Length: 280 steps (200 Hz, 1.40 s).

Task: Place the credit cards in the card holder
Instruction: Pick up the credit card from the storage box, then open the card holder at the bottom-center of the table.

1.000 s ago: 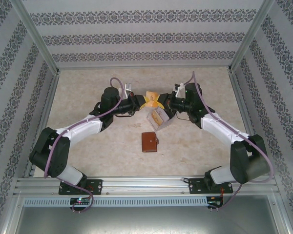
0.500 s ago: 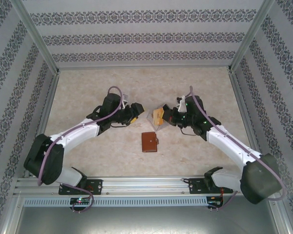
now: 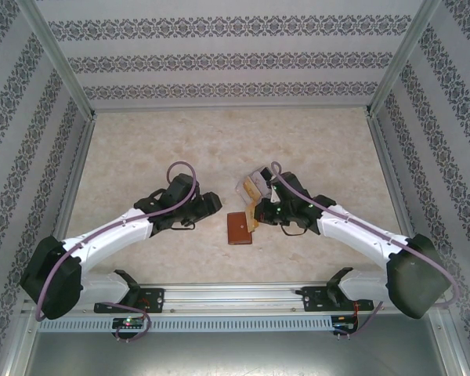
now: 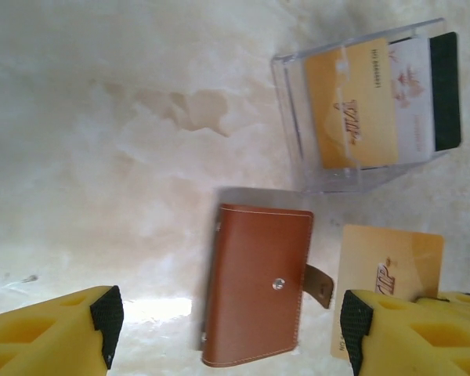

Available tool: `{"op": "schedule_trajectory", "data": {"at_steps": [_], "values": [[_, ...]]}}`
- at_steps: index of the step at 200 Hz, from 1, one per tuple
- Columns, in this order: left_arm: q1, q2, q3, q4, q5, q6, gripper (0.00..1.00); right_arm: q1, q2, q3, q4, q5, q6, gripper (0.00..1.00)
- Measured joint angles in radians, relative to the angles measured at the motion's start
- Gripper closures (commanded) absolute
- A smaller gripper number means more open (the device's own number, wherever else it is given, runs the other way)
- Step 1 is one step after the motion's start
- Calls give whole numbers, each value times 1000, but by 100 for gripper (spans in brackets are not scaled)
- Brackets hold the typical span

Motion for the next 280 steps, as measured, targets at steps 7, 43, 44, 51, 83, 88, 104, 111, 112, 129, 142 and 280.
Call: {"op": "schedule_trajectory", "data": {"at_steps": [7, 43, 44, 51, 83, 88, 104, 111, 112, 129, 142, 280], "values": [[-4, -3, 0, -6, -11, 0, 24, 2, 11, 2, 0, 0, -3, 100], [-25, -5, 0, -18, -35, 0, 24, 8, 71, 5, 3, 9, -12, 100], [-26, -5, 0, -18, -36, 0, 24, 8, 73, 5, 2, 10, -13, 100], [-31, -4, 0, -19, -37, 0, 24, 8, 82, 8, -5, 16, -14, 100], [-57, 32, 17, -35, -44, 7, 23, -2, 78, 9, -20, 42, -20, 100], [-61, 42, 25, -42, -45, 9, 23, -7, 75, 8, -20, 42, -20, 100], [-78, 78, 58, -57, -55, 24, 23, -36, 59, 0, -20, 41, -21, 100], [-85, 91, 72, -63, -58, 29, 23, -51, 54, -5, -20, 41, -21, 100], [-87, 93, 75, -63, -59, 30, 23, -53, 53, -6, -20, 41, -21, 100], [-109, 125, 108, -67, -66, 44, 23, -83, 51, -21, -23, 40, -34, 100], [-124, 154, 130, -68, -67, 54, 23, -99, 51, -34, -26, 40, -45, 100], [-224, 423, 419, -269, -167, 106, 6, -140, 79, -119, 56, 28, -65, 100]]}}
